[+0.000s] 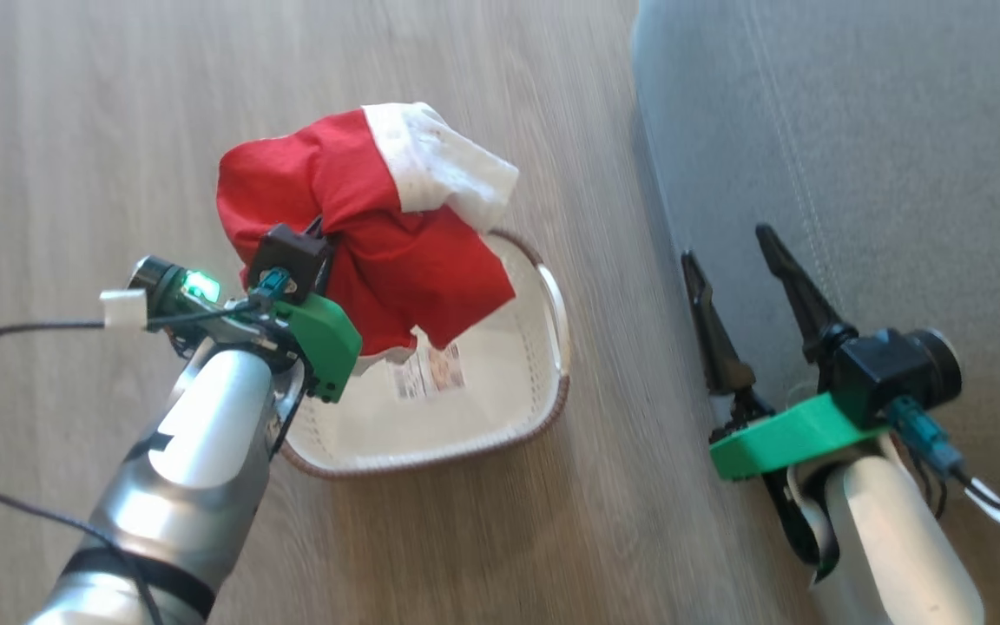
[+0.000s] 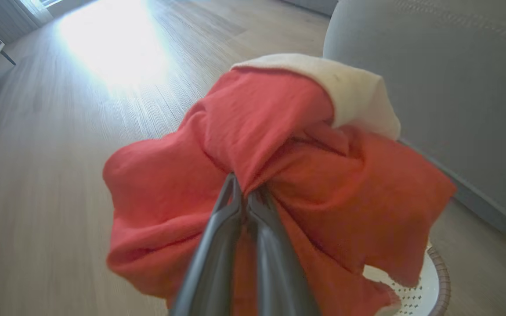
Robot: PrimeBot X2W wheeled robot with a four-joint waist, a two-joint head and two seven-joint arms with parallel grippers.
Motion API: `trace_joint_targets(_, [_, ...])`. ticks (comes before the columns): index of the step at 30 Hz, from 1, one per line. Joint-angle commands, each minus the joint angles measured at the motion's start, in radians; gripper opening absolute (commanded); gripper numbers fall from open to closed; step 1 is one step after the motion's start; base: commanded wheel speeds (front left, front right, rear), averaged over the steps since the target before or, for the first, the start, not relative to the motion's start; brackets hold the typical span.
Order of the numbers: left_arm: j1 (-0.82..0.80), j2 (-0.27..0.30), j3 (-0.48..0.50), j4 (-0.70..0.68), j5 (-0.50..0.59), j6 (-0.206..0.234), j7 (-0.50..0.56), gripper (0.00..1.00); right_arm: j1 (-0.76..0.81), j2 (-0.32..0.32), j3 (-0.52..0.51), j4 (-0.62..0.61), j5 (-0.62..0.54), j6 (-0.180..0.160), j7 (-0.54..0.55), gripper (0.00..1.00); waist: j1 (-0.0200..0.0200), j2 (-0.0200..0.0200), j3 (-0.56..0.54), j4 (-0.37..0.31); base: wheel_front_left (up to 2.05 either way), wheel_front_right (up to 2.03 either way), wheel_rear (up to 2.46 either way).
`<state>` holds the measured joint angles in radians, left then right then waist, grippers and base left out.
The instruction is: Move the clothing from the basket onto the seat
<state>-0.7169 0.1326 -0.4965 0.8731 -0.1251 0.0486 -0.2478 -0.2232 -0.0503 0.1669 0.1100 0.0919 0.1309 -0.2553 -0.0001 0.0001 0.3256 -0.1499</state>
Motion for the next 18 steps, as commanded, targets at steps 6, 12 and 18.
trace_joint_targets(6, [0.057,0.027,0.095,-0.203,-0.028,0.03,-0.014,0.0,0.045,0.0,0.016,-0.007,-0.01,0.0,-0.006,1.0,0.0001,-0.0001,-0.16,0.054,0.0,0.0,0.0])
trace_joint_targets(12, [0.14,0.015,0.181,-0.417,-0.047,0.05,-0.014,0.0,0.083,0.0,0.012,0.003,-0.012,0.0,-0.006,1.0,0.0001,-0.0001,-0.245,0.065,0.0,0.0,0.0])
trace_joint_targets(18, [0.207,-0.01,0.257,-0.582,-0.06,0.051,-0.014,0.0,0.112,0.0,0.013,0.011,-0.018,0.0,-0.006,1.0,0.0001,-0.0001,-0.298,0.075,0.0,0.0,0.0])
